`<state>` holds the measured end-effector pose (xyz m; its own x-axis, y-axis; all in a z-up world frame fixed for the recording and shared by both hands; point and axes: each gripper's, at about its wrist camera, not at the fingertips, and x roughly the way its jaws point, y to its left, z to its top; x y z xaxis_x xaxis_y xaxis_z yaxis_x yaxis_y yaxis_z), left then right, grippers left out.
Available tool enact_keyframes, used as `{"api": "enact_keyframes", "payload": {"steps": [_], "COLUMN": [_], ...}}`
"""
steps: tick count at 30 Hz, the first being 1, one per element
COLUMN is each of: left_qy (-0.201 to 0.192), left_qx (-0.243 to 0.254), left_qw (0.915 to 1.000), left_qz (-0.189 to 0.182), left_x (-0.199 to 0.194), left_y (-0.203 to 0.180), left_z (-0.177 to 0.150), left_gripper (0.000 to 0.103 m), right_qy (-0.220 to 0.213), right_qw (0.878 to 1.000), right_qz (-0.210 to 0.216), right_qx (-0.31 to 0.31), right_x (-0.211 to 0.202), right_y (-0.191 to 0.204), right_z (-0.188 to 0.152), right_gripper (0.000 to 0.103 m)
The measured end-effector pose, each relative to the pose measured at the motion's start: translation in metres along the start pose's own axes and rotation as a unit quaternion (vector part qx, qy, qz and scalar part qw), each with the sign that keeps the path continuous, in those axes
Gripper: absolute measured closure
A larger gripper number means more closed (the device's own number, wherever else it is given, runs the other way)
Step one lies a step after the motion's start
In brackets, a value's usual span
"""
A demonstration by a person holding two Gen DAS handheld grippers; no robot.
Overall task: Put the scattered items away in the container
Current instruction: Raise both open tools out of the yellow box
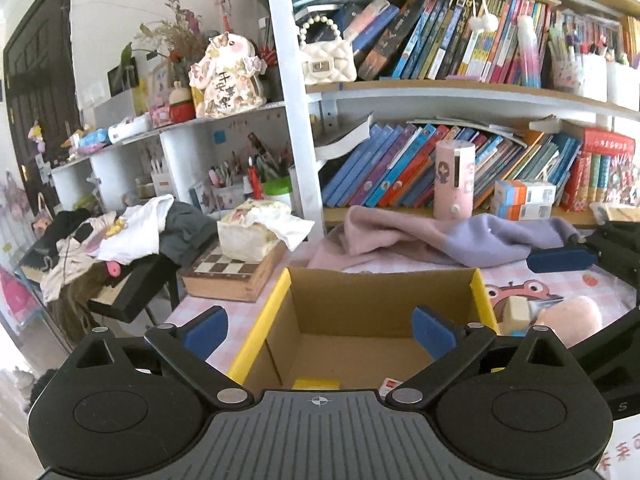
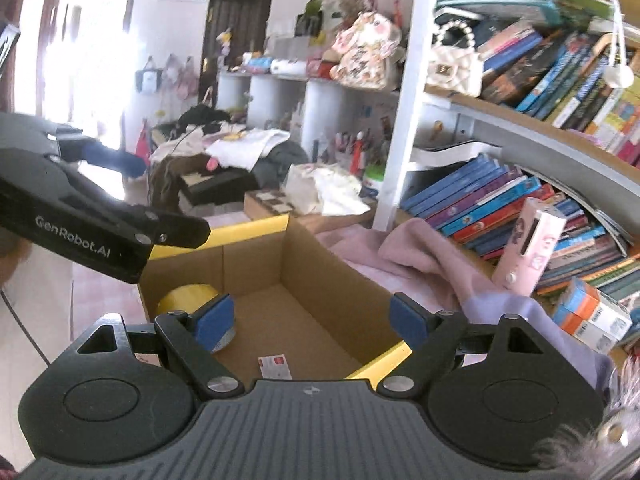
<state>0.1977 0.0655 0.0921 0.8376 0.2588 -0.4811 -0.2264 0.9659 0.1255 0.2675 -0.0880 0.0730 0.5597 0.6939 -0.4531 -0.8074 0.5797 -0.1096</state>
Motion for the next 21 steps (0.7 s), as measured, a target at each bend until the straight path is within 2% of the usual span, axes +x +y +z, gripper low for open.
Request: {"api": "enact_keyframes", "payload": {"steps": [8, 21], "left_qy": [-0.029, -0.030], "left_qx": [-0.004, -0.026], "left_qw": [0.9994, 0.9988], "left_qz": [-0.018, -0.027], "left_x": [-0.027, -0.082], "left_y": [-0.002, 0.020], "left_z": [-0.013, -0.049], "left_gripper": [0.003, 0.000], "right_qy": [-0.016, -0.032], "right_qw": [0.999, 0.995], "right_qz": [-0.039, -0.095], "right_qx": [0.012, 0.026], "right_x": [-0.039, -0.079], "right_y": [0.020, 0.075], "right_z": [-0.006, -0.016], "right_gripper": [0.019, 0.015]}}
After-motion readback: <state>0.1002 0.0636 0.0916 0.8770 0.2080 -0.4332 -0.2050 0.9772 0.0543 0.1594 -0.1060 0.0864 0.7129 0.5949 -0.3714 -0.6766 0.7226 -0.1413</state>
